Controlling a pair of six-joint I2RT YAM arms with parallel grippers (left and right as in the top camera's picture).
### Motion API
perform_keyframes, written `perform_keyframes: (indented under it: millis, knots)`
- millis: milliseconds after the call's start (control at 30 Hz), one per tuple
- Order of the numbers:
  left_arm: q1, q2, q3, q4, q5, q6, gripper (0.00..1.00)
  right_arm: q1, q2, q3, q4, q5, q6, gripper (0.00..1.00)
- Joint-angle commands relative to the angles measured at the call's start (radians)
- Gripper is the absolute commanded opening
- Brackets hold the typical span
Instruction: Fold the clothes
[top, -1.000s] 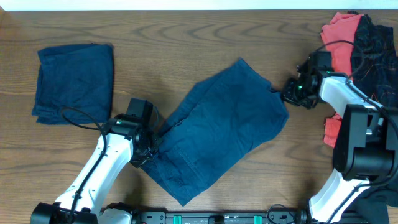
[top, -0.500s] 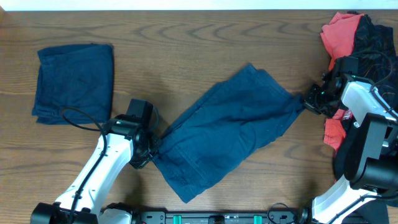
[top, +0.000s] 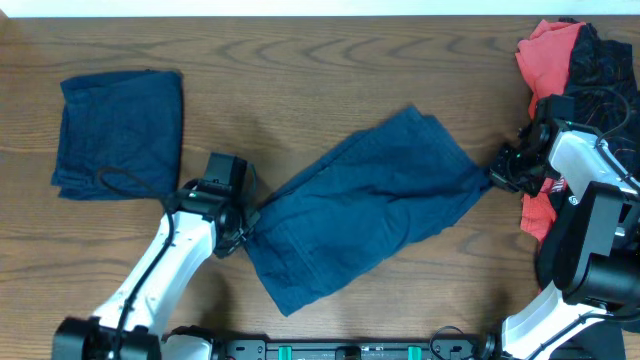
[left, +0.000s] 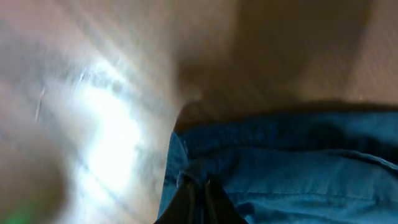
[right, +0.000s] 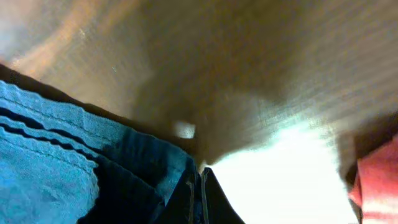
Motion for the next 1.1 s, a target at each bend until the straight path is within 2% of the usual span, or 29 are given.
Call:
perform_keyframes:
  millis: [0, 133, 433, 633, 667, 700, 733, 800, 833, 867, 1067]
  knots:
    - [0.002, 0.062, -0.006, 0.045, -0.069, 0.082, 0.06, 0.004, -0.02, -0.001, -0.029, 0.005, -0.008, 0.01]
    - [0.003, 0.142, -0.006, 0.097, -0.069, 0.1, 0.06, 0.013, -0.02, -0.001, -0.068, 0.005, -0.008, 0.01]
    - [0.005, 0.173, 0.015, 0.39, -0.07, 0.369, 0.06, 0.025, -0.02, -0.001, -0.111, -0.021, -0.009, 0.01]
    - [0.058, 0.173, 0.075, 0.405, -0.069, 0.401, 0.06, 0.051, -0.02, -0.001, -0.091, -0.047, -0.004, 0.01]
    - [0.07, 0.172, 0.085, 0.388, -0.064, 0.407, 0.16, 0.052, -0.02, -0.001, -0.089, -0.047, -0.004, 0.02]
    - [0.082, 0.171, 0.097, 0.366, -0.048, 0.43, 0.37, 0.051, -0.02, -0.001, -0.088, -0.045, -0.004, 0.05]
    - [0.091, 0.166, 0.108, 0.341, -0.031, 0.452, 0.66, 0.048, -0.02, -0.001, -0.089, -0.037, -0.004, 0.09]
    - [0.106, 0.15, 0.13, 0.276, -0.002, 0.479, 0.94, 0.036, -0.022, -0.001, -0.1, -0.014, -0.004, 0.26]
    - [0.111, 0.139, 0.139, 0.245, 0.011, 0.481, 0.98, 0.028, -0.023, -0.001, -0.104, -0.013, -0.004, 0.42]
    - [0.114, 0.126, 0.146, 0.215, 0.023, 0.483, 0.98, 0.018, -0.027, -0.001, -0.109, -0.014, -0.004, 0.46]
    - [0.117, 0.028, 0.151, 0.077, 0.09, 0.493, 0.98, -0.034, -0.121, -0.001, -0.114, -0.014, -0.013, 0.51]
